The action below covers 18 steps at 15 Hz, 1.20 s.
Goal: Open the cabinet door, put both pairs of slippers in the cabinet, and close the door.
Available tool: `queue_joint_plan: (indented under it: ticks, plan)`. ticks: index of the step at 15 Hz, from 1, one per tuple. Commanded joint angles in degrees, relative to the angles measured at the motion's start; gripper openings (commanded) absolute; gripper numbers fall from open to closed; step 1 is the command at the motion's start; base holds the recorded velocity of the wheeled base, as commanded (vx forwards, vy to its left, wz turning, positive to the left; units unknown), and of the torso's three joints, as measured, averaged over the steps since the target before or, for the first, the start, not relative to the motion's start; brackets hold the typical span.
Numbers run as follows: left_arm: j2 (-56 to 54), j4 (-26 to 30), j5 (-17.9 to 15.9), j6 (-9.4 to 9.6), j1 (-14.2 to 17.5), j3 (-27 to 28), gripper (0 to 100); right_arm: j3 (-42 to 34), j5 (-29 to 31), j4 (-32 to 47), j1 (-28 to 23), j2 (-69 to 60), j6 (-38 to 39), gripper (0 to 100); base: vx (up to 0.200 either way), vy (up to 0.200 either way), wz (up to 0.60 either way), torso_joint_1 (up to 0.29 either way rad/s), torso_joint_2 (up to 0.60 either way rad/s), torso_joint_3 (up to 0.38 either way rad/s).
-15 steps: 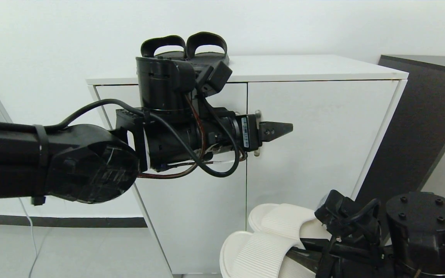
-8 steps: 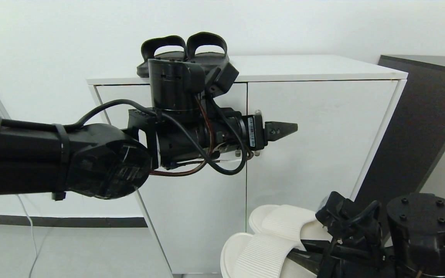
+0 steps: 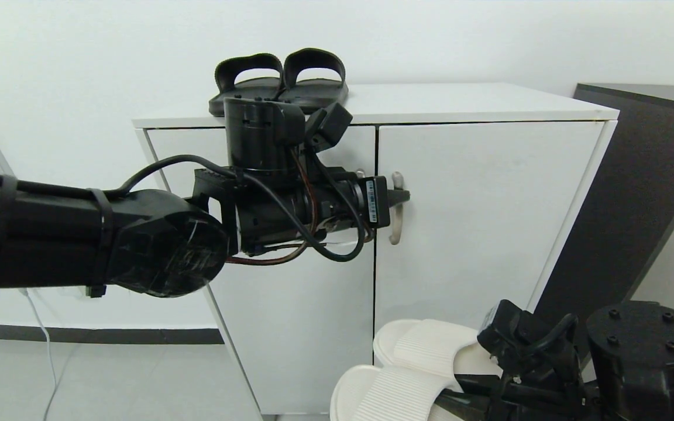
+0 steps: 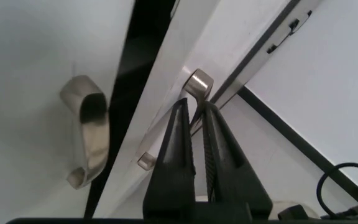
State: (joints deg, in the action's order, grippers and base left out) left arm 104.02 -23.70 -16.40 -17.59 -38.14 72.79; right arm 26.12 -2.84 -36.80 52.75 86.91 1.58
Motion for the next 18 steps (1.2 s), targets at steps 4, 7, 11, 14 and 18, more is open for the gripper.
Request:
queue_joint_plan:
  ticks: [4,7,11,14,18]
  plan:
    - [-2.9,-0.5,0.0,0.54,-0.2,-4.4,0,-2.0,-5.5,0.2,0.2,-2.9,-0.4,0,0.0,0.0,0.0,0.0,0.0,0.0]
    - [-4.9,-5.4,0.0,0.36,-1.1,-9.1,0,-2.6,-5.6,0.2,1.3,-3.1,-0.4,0,0.0,0.0,0.0,0.0,0.0,0.0]
    - [-9.0,-5.7,0.0,0.36,-1.8,-14.4,0,-2.8,-5.6,0.2,1.4,-3.1,-0.4,0,0.0,0.0,0.0,0.0,0.0,0.0]
    - [-13.1,-5.7,0.0,0.45,-1.8,-18.2,0,-2.8,-5.6,0.2,1.5,-2.8,-0.5,0,0.0,0.0,0.0,0.0,0.0,0.0]
    - [-12.7,-5.7,0.0,-0.07,1.7,-17.3,0,-2.9,-5.3,0.2,2.2,-2.9,-0.6,0,0.0,0.0,0.0,0.0,0.0,0.0]
